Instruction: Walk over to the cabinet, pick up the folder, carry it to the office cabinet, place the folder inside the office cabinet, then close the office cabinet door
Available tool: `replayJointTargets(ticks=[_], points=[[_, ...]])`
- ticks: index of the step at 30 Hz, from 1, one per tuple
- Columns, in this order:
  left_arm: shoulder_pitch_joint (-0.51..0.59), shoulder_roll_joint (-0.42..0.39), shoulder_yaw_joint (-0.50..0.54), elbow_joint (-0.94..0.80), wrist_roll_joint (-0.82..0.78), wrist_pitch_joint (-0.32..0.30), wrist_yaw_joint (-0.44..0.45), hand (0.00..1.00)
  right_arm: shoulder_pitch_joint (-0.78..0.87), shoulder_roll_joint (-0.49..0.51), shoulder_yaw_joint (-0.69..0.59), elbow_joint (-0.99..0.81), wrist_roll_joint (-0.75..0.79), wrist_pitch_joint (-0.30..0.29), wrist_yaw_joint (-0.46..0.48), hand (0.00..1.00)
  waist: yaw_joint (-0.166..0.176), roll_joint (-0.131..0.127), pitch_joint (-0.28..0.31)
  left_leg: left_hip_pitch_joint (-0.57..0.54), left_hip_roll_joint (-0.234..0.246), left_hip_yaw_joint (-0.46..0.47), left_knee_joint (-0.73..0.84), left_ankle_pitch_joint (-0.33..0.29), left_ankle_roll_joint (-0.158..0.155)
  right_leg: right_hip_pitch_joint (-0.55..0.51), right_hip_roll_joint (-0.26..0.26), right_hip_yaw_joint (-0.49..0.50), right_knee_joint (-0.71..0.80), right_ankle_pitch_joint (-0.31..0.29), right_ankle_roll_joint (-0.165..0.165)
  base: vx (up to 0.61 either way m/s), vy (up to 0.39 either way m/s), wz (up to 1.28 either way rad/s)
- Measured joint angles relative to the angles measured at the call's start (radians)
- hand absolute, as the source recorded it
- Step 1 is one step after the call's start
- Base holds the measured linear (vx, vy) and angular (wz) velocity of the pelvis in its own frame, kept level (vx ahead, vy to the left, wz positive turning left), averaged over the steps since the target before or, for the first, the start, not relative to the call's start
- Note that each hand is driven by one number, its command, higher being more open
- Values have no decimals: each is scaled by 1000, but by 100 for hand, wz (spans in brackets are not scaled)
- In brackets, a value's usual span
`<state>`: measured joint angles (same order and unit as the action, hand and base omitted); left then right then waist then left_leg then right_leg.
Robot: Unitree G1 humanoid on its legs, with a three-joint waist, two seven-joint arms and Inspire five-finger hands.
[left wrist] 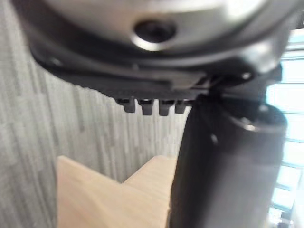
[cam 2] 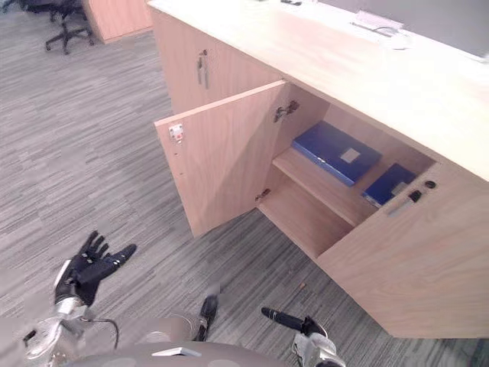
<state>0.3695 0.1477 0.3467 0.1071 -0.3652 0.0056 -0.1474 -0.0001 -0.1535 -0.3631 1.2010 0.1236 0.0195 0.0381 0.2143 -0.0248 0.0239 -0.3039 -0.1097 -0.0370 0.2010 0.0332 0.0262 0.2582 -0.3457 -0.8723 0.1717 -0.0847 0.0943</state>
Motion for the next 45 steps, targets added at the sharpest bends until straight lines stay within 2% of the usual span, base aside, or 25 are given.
replayJointTargets(ticks=[3, 6, 8, 9, 10, 14, 15, 16, 17, 18, 19, 20, 21, 24, 29, 35, 37, 43, 45], points=[[-79, 70, 68, 3, 23, -3, 15, 100, 24, 4, 10, 3, -1, 13, 6, 100, -3, -5, -6, 84, 24, 1, -186, 80, -19, -34, 8, 34, 1, 39, -17, 1, -13, -32], [-152, 165, 126, 57, 17, -4, 34, 100, 26, 4, 10, 2, -1, 17, 7, 100, -17, -5, -4, 138, 51, 9, -290, 139, -30, -50, 23, 74, 1, 49, -13, 7, -44, -31], [-189, 216, 143, 109, 13, -4, 40, 100, 26, 4, 10, 1, -1, 17, 6, 100, -26, 1, -1, 144, 58, 14, -291, 139, -31, -52, 29, 83, 1, 49, -13, 5, -53, -20], [-217, 254, 144, 150, 13, -4, 43, 100, 27, 4, 10, -3, -1, 18, 6, 100, -29, 4, 2, 149, 68, 25, -291, 139, -31, -51, 35, 91, -3, 49, -13, 0, -75, -41], [-261, 331, 144, 245, 13, -4, 45, 100, 26, 6, 15, -12, -1, 18, 10, 100, -26, 6, 5, 158, 80, 47, -291, 139, -31, -50, 45, 119, -23, 49, -13, -10, -71, -45], [-359, 467, 155, 419, 13, 1, 53, 100, 22, 8, 15, -46, -1, 17, 18, 100, -28, 8, 10, 161, 99, 85, -291, 138, -33, -53, 78, 141, -76, 40, -21, -52, -82, -40], [-403, 507, 161, 446, 14, 1, 50, 100, 25, 21, 11, -46, 0, 16, 18, 100, -32, -41, 5, 148, 83, 105, -281, 116, -49, -68, 51, 138, -104, -25, -45, -48, -25, -33], [-448, 535, 168, 486, 14, 0, 52, 100, 27, 35, 2, -39, 0, 13, 16, 100, -28, -75, 13, 101, 67, 116, -130, 70, 8, -83, 16, 153, -98, -17, 39, -17, -23, -38], [-460, 547, 172, 505, 14, 0, 54, 100, 29, 36, 2, -38, 0, 15, 17, 100, -22, -63, 23, 98, 71, 115, -51, 57, 21, -85, 18, 168, -91, -16, 33, 40, -5, -39], [-479, 584, 179, 545, 15, 0, 51, 100, 36, 49, 1, -33, 0, 19, 17, 100, -28, -66, 25, 127, 77, 116, -82, 8, -11, -82, 29, 188, -86, -15, 31, 30, -6, -32], [-515, 617, 179, 585, 17, 0, 49, 100, 44, 68, 0, -22, 0, 22, 20, 100, -38, -82, 14, 154, 79, 119, -151, 23, -17, -98, 34, 191, -85, -16, -17, 18, 1, -23], [-538, 631, 179, 605, 18, 0, 48, 100, 48, 77, 0, -17, 0, 22, 22, 100, -41, -89, 10, 159, 81, 121, -174, 32, -16, -106, 38, 193, -84, -4, -41, 12, -6, -11], [-578, 653, 178, 641, 18, 0, 45, 100, 49, 88, 0, -14, 0, 22, 23, 100, -53, -89, 11, 162, 90, 121, -201, 58, -14, -116, 54, 194, -85, 44, -44, 9, 17, -8], [-617, 678, 162, 715, 18, 1, 39, 100, 64, 101, 0, -13, 0, 23, 23, 100, -55, -87, 12, 227, 109, 157, -279, 82, -13, -117, 63, 226, -89, 99, -38, 11, 31, -39], [-714, 692, 63, 794, 14, 4, 33, 100, 64, 109, -8, -17, 1, 23, 22, 100, -73, -87, 12, 247, 121, 200, -290, 83, -11, -133, 65, 249, -90, 131, -25, -11, 15, -29], [-843, 696, -49, 845, 1, 8, 33, 100, 65, 123, -17, -20, 2, 21, 21, 100, -92, -86, 13, 261, 133, 242, -290, 86, -14, -136, 74, 282, -106, 135, -20, -39, -24, -24], [-881, 697, -83, 866, -25, 10, 33, 100, 70, 124, -17, -19, 2, 22, 21, 100, -112, -86, 13, 262, 137, 245, -290, 88, -18, -137, 81, 286, -107, 136, -20, -52, -20, -12], [-921, 692, -191, 869, -26, 20, 35, 100, 81, 124, -17, -18, 3, 23, 19, 100, -136, -90, 14, 234, 154, 250, -291, 98, -32, -170, 106, 296, -125, 133, -21, -69, -26, -10], [-946, 684, -240, 870, -26, 20, 40, 100, 81, 122, -22, -25, 3, 24, 18, 100, -136, -93, 30, 234, 157, 247, -291, 103, -40, -171, 107, 296, -130, 104, -35, -87, -36, -2]])
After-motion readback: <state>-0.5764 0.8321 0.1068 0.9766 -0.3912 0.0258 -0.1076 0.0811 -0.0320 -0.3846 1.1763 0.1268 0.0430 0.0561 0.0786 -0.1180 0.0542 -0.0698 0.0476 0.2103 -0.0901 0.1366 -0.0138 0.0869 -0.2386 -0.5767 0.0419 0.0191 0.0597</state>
